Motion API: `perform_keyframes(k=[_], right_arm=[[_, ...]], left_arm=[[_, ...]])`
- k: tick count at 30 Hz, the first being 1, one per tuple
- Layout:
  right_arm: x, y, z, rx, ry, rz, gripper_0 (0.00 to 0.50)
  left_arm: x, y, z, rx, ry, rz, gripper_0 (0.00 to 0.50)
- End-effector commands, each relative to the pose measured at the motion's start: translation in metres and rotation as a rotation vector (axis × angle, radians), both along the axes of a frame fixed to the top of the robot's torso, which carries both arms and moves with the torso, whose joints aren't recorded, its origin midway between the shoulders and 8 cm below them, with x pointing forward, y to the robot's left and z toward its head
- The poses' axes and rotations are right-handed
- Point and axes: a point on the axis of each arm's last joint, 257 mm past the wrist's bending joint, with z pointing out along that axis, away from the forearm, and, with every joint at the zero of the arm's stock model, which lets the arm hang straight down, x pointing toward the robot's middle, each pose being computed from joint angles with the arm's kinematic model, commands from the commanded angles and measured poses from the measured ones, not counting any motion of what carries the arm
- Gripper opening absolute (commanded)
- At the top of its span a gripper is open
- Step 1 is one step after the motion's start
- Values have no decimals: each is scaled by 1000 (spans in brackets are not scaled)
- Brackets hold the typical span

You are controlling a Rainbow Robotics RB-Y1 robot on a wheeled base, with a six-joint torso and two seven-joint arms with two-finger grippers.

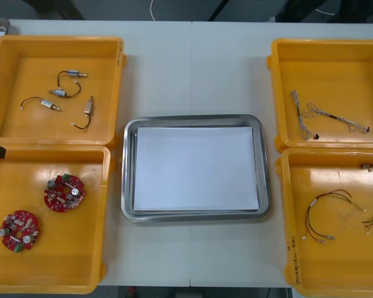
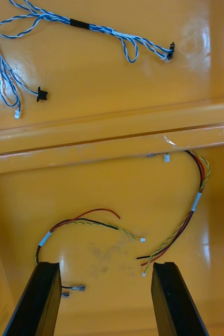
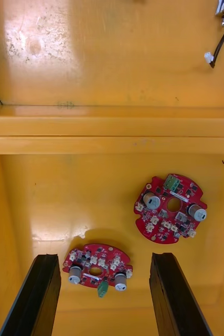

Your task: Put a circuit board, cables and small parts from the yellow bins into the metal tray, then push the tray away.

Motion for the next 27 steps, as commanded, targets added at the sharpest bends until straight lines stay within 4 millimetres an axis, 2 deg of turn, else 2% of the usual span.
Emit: perform_keyframes(k=[1, 4, 11, 20, 27], right_arm=[[-13, -30, 4, -54, 2, -43, 500], [-21, -41, -3, -69, 21, -77, 500], [-41, -65, -21, -114, 73, -157, 500], [-46, -74, -35, -67, 117, -195, 500], [-31, -83, -34, -66, 63, -223, 500]], left_arm=[[-21, 10, -19, 90, 70, -133, 500], [-33, 15, -31, 104, 106, -165, 500], [-38, 13, -47, 131, 98, -270, 500], [-46, 5, -67, 138, 61, -334, 500], [-55, -11, -86, 127, 27, -380, 500]])
